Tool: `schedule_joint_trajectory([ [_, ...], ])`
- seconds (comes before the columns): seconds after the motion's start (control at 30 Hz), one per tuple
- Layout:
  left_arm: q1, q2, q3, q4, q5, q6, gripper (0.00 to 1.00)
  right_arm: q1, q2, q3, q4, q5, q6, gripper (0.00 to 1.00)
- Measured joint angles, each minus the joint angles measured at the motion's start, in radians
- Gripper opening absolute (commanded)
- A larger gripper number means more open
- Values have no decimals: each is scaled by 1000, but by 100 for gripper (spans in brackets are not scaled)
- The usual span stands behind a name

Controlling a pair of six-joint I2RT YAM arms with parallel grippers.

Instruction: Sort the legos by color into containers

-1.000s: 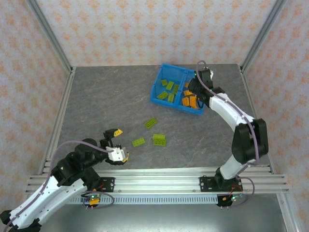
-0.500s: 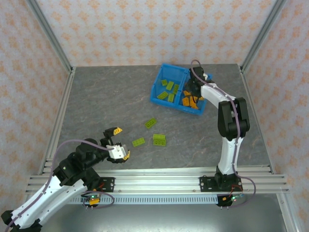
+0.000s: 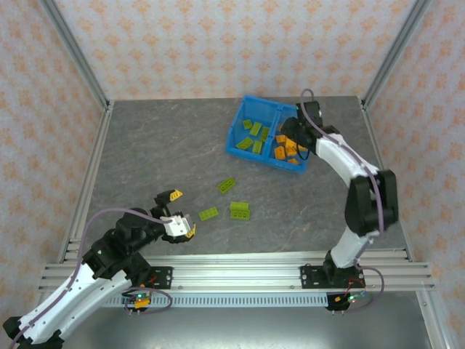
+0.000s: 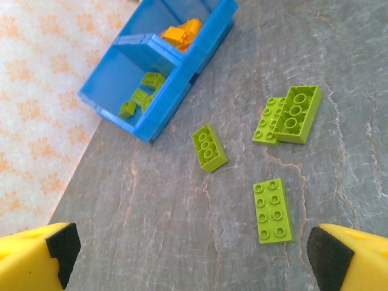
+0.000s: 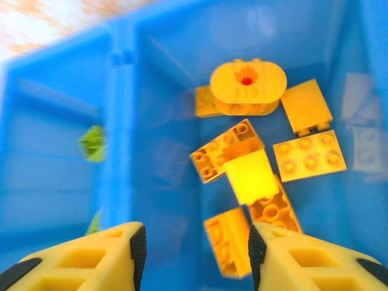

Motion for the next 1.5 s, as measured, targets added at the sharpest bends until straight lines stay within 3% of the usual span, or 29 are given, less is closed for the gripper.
schedule_joint_trajectory([
  [0.13,51,95,25,21,-18,-120,92,18,-282,-195,76,-66,10,59],
  [0.3,68,457,285,16,-8,-417,91,48,-568,-350,63,-223,-68,69],
  [0.4,68,687,467,38,-9,-586,91,56,-650,-351,-38,-321,-158,72],
  [0.53,67,912,554,61,-43,-741,90,61,-695,-355,-165,-444,-217,79],
  [0.7,67,1181,649,53,-45,-867,87,71,-734,-475,-98,-538,-131,90],
  [0.83,67,1325,740,39,-45,-912,86,84,-725,-555,-26,-574,-55,92],
  [1.17,57,1580,860,30,-37,-935,78,106,-721,-556,12,-594,-34,96],
  [1.33,11,1646,867,14,-42,-927,62,110,-724,-560,13,-594,-19,96],
  [1.5,-2,1649,856,14,-45,-917,54,110,-725,-561,12,-594,-16,96],
])
